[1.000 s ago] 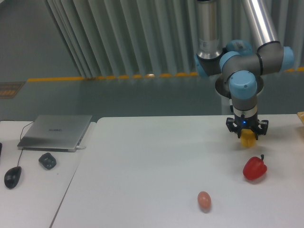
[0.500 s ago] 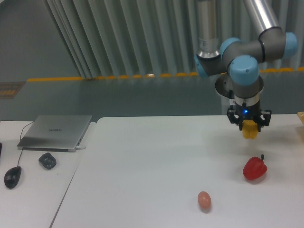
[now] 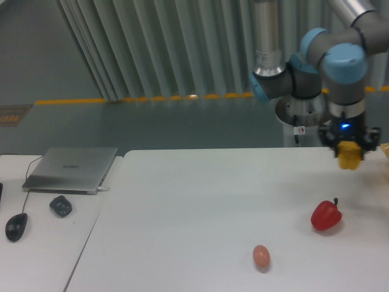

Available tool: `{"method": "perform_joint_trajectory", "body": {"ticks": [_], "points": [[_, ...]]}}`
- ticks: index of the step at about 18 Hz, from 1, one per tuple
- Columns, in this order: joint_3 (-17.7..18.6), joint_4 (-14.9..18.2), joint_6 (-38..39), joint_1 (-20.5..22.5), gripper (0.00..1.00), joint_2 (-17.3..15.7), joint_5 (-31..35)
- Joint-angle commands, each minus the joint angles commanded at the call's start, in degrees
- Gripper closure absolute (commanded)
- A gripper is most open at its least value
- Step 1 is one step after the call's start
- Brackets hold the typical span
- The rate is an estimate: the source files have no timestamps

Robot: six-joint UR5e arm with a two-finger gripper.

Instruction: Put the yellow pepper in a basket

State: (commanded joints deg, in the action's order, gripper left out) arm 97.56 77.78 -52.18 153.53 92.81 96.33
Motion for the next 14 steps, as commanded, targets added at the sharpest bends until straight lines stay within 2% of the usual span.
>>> {"method": "perform_joint_trajectory", "body": {"ticks": [4, 7, 12, 14], "points": [[-1.8, -0.3, -11.7, 7.3, 0.7, 0.9, -0.3], [-3.8, -0.8, -20.0, 12.4, 0.7, 3.7, -1.2], [-6.2, -4.7, -25.2, 17.1, 0.66, 9.6, -3.4], [-6.9, -5.1, -28.1, 19.1, 0.66, 10.8, -4.6]]}}
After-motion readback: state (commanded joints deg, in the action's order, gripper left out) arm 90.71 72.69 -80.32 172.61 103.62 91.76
